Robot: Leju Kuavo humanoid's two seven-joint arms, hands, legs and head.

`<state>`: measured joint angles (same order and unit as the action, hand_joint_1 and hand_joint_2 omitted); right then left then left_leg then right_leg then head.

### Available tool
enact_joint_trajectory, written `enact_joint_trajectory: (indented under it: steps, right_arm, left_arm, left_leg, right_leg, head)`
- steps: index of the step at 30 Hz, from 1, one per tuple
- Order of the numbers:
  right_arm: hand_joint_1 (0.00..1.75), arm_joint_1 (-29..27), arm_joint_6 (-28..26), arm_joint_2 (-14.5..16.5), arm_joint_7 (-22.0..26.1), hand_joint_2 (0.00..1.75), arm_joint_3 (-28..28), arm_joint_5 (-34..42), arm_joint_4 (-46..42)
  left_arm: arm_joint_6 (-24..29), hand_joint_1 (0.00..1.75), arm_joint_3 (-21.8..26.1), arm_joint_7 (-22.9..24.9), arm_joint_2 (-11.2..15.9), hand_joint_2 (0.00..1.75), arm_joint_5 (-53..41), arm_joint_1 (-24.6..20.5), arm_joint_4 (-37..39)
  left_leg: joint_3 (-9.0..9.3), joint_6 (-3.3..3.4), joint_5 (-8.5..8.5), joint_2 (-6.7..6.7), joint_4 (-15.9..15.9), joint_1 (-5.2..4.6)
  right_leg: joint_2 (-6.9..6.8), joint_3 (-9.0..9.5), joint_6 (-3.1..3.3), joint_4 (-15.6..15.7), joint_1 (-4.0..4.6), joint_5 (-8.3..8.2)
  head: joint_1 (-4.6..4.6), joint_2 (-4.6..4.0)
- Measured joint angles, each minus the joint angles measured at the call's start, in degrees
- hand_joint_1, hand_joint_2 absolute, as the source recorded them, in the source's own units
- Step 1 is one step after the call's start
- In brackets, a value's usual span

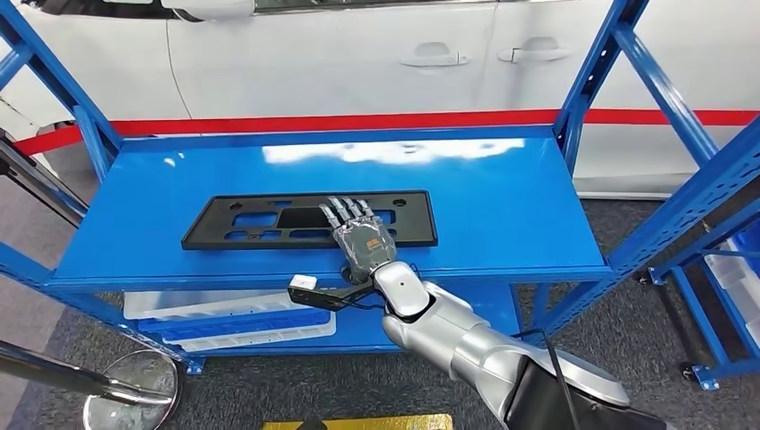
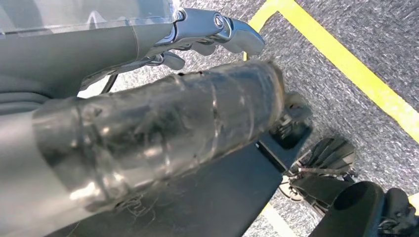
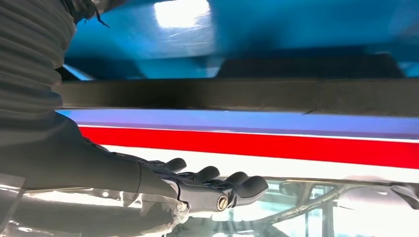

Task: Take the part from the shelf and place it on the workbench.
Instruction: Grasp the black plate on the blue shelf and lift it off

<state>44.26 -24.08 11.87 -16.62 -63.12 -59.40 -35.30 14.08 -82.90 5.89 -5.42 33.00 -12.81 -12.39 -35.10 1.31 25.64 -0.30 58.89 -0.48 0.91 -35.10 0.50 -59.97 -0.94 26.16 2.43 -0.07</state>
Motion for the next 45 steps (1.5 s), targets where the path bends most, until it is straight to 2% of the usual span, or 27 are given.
enact_joint_trajectory:
  steps: [2,4,5,8,9,10,12,14,17,19,20,22,23,24,25,26,27,29,32,34,36,38,39,40,41,43,45]
  right_arm:
    - [0.0,0.01,0.01,-0.02,-0.16,1.75,0.0,-0.14,0.04]
    - [0.0,0.03,-0.01,-0.11,-0.27,1.75,-0.01,-0.35,0.14]
    - [0.17,0.03,0.02,-0.17,-0.36,1.75,-0.01,-0.49,0.21]
    - [1.48,-0.13,0.33,-0.41,-0.88,1.75,-0.01,-0.87,0.47]
    - [1.75,-0.19,0.71,-0.51,-1.08,1.75,0.0,-0.93,0.56]
    - [1.75,-0.19,1.24,-0.59,-1.2,1.75,0.0,-0.91,0.65]
    - [1.75,-0.12,2.66,-0.68,-1.13,1.75,0.0,-0.61,0.78]
    - [1.75,0.01,3.82,-0.63,-0.85,1.75,0.0,-0.2,0.85]
    - [1.75,0.19,4.83,-0.51,-0.4,1.75,0.0,0.22,0.96]
    - [1.75,0.31,5.15,-0.5,-0.22,1.75,0.0,0.37,1.04]
    - [1.75,0.44,5.18,-0.49,-0.21,1.75,0.0,0.42,1.08]
    - [1.75,0.67,5.23,-0.49,-0.19,1.75,0.01,0.51,1.14]
    - [1.75,0.71,5.28,-0.49,-0.17,1.75,0.02,0.56,1.19]
    - [1.75,0.71,5.33,-0.49,-0.15,1.75,0.02,0.61,1.24]
    - [1.75,0.71,5.37,-0.49,-0.14,1.75,0.02,0.64,1.29]
    - [1.75,0.72,5.34,-0.49,-0.14,1.75,0.02,0.65,1.33]
    - [1.75,0.75,5.27,-0.48,-0.18,1.75,0.02,0.63,1.36]
    - [1.75,0.83,4.86,-0.45,-0.47,1.75,0.02,0.45,1.36]
    - [1.75,0.92,4.05,-0.46,-1.19,1.75,0.02,0.0,1.36]
    - [1.75,0.93,3.85,-0.53,-1.51,1.75,0.02,-0.15,1.36]
    - [1.75,0.87,3.61,-0.63,-1.83,1.75,0.02,-0.28,1.36]
    - [1.75,0.57,2.82,-0.76,-2.1,1.75,0.02,-0.41,1.36]
    - [1.75,0.33,2.12,-0.88,-2.0,1.75,0.03,-0.19,1.36]
    - [1.75,0.09,1.29,-1.02,-1.53,1.75,0.1,0.51,1.34]
    - [1.75,-0.09,0.56,-1.14,-0.76,1.75,0.28,1.74,1.28]
    - [1.75,-0.14,-0.07,-1.26,1.64,1.75,1.03,6.09,0.83]
    - [1.75,0.39,0.05,-1.28,4.77,1.75,2.1,12.5,-0.27]
  left_arm:
    - [0.0,0.0,0.0,-0.01,0.02,0.0,0.03,0.04,0.0]
    - [0.0,0.0,0.0,-0.03,0.0,0.0,0.04,0.03,0.0]
    - [0.0,0.0,0.0,-0.04,-0.04,0.0,0.04,0.01,0.0]
    - [0.01,0.0,0.0,-0.07,-0.09,0.0,0.06,0.08,0.0]
    - [0.01,0.0,0.0,-0.07,-0.09,0.0,0.08,0.14,0.0]
    - [0.02,0.0,0.0,-0.08,-0.09,0.0,0.1,0.18,0.0]
    - [0.09,0.0,0.0,-0.09,-0.15,0.0,0.14,0.21,0.0]
    - [0.19,0.0,0.0,-0.15,-0.2,0.0,0.16,0.15,0.0]
    - [0.27,0.0,0.0,-0.23,-0.21,0.0,0.19,0.13,0.0]
    - [0.3,0.0,0.01,-0.25,-0.22,0.0,0.21,0.15,0.0]
    - [0.31,0.0,0.02,-0.26,-0.22,0.0,0.21,0.13,0.0]
    - [0.33,0.0,0.02,-0.3,-0.22,0.0,0.27,0.17,0.0]
    - [0.33,0.0,0.02,-0.32,-0.22,0.0,0.32,0.23,0.0]
    - [0.33,0.0,0.02,-0.35,-0.22,0.0,0.37,0.31,0.0]
    - [0.33,0.0,0.02,-0.38,-0.22,0.0,0.46,0.37,0.0]
    - [0.34,0.0,0.02,-0.44,-0.22,0.0,0.63,0.39,0.0]
    - [0.34,0.0,0.03,-0.55,-0.22,0.0,0.96,0.38,0.0]
    - [0.21,0.0,0.16,-0.87,-0.22,0.0,2.06,0.35,0.0]
    - [0.01,0.0,0.51,-1.41,-0.13,0.0,3.01,0.59,0.0]
    - [0.01,0.0,0.55,-1.55,-0.08,0.0,2.95,0.72,0.0]
    - [0.02,0.0,0.55,-1.59,-0.1,0.0,2.87,0.69,0.0]
    - [0.01,0.0,0.55,-1.61,-0.11,0.0,2.86,0.72,0.0]
    - [0.01,0.0,0.55,-1.67,-0.11,0.0,2.85,0.78,0.0]
    - [0.07,0.0,0.55,-1.81,-0.11,0.0,2.82,0.83,0.0]
    - [0.2,0.0,0.55,-2.03,-0.11,0.0,2.79,0.85,0.0]
    - [0.55,0.0,0.55,-2.69,-0.13,0.0,2.76,0.85,0.0]
    - [0.97,0.0,0.57,-3.49,-0.15,0.0,2.83,0.82,0.0]
  left_leg:
    - [0.33,0.23,-0.23,-0.02,-0.82,0.03]
    - [0.82,0.61,-0.82,0.08,-1.91,0.34]
    - [1.0,0.83,-1.07,0.15,-2.32,0.5]
    - [0.87,1.18,-1.13,0.22,-2.27,0.44]
    - [0.81,1.17,-1.07,0.21,-2.13,0.46]
    - [0.77,1.11,-0.97,0.18,-1.92,0.51]
    - [0.68,0.74,-0.5,0.1,-1.16,0.67]
    - [0.22,0.1,0.04,0.02,-0.17,0.54]
    - [-0.42,-0.7,0.11,-0.02,0.42,0.46]
    - [-0.98,-1.24,1.0,0.02,1.55,0.64]
    - [-1.83,-1.56,2.27,0.05,3.51,0.73]
    - [-4.64,-2.15,5.6,0.09,9.95,0.89]
    - [-6.05,-2.32,6.71,0.09,13.06,0.97]
    - [-6.83,-2.39,6.9,0.09,14.72,1.02]
    - [-6.69,-2.34,6.06,0.09,14.43,1.04]
    - [-5.58,-2.19,4.35,0.08,12.1,1.05]
    - [-3.83,-1.93,2.38,0.08,8.44,1.03]
    - [-0.67,-1.4,0.3,0.02,2.18,0.78]
    - [0.29,-0.76,0.35,-0.02,-0.16,0.38]
    - [0.69,-0.09,-0.15,0.14,-1.06,0.68]
    - [1.05,0.5,-0.63,0.31,-1.89,0.94]
    - [0.95,0.75,-0.67,0.32,-1.92,0.78]
    - [0.9,0.83,-0.64,0.3,-1.85,0.72]
    - [0.87,0.86,-0.59,0.25,-1.74,0.68]
    - [0.86,0.85,-0.5,0.17,-1.58,0.66]
    - [0.8,0.59,-0.13,0.01,-1.0,0.63]
    - [0.54,0.05,0.32,0.01,-0.18,0.45]
  right_leg:
    - [-0.03,0.04,-0.71,0.29,0.01,-0.11]
    - [-0.2,-0.37,-1.34,-0.77,0.11,0.89]
    - [-0.3,-1.27,-1.58,-2.83,0.16,2.28]
    - [-0.38,-5.7,-2.11,-12.45,0.03,6.75]
    - [-0.4,-6.3,-2.29,-13.75,-0.09,6.67]
    - [-0.43,-5.91,-2.46,-13.0,-0.26,5.57]
    - [-0.54,-2.72,-2.68,-6.73,-0.62,2.05]
    - [-0.56,-0.22,-2.37,-1.67,-0.6,0.66]
    - [-0.4,-0.13,-1.04,-0.84,-0.36,0.74]
    - [-0.45,-0.14,-0.43,-0.63,-0.47,0.52]
    - [-0.52,-0.1,-0.18,-0.53,-0.58,0.43]
    - [-0.65,-0.06,0.07,-0.5,-0.61,0.4]
    - [-0.68,-0.05,0.14,-0.51,-0.6,0.42]
    - [-0.68,-0.02,0.18,-0.52,-0.59,0.44]
    - [-0.63,0.05,0.21,-0.52,-0.59,0.47]
    - [-0.56,0.16,0.21,-0.52,-0.59,0.5]
    - [-0.47,0.29,0.18,-0.51,-0.59,0.56]
    - [-0.29,0.38,-0.09,-0.42,-0.45,0.58]
    - [-0.11,0.34,-1.04,0.13,-0.41,0.22]
    - [-0.22,0.22,-1.67,-0.08,-0.39,0.62]
    - [-0.44,-1.56,-1.95,-3.88,-0.27,3.12]
    - [-0.52,-4.83,-2.0,-10.81,-0.17,6.39]
    - [-0.52,-6.06,-2.02,-13.36,-0.15,7.07]
    - [-0.53,-6.42,-2.0,-14.08,-0.15,6.68]
    - [-0.53,-5.8,-1.95,-12.74,-0.15,5.3]
    - [-0.53,-2.58,-1.69,-6.19,-0.14,1.67]
    - [-0.42,-0.11,-1.31,-1.2,0.0,0.31]
  head:
    - [0.0,0.0]
    - [-0.16,0.0]
    - [-0.3,0.0]
    - [-0.46,0.0]
    - [-0.46,0.0]
    - [-0.47,0.0]
    - [-0.48,0.0]
    - [-0.48,0.0]
    - [-0.45,0.0]
    - [-0.35,0.0]
    - [-0.27,0.0]
    - [-0.07,0.0]
    - [-0.07,0.0]
    - [-0.06,0.0]
    - [-0.07,0.0]
    - [-0.06,0.0]
    - [-0.06,0.0]
    - [-0.07,0.0]
    - [-0.11,0.0]
    - [-0.16,0.0]
    - [-0.39,0.0]
    - [-0.55,0.0]
    - [-0.57,0.0]
    - [-0.56,0.0]
    - [-0.58,0.0]
    - [-0.58,0.0]
    - [-0.5,0.0]
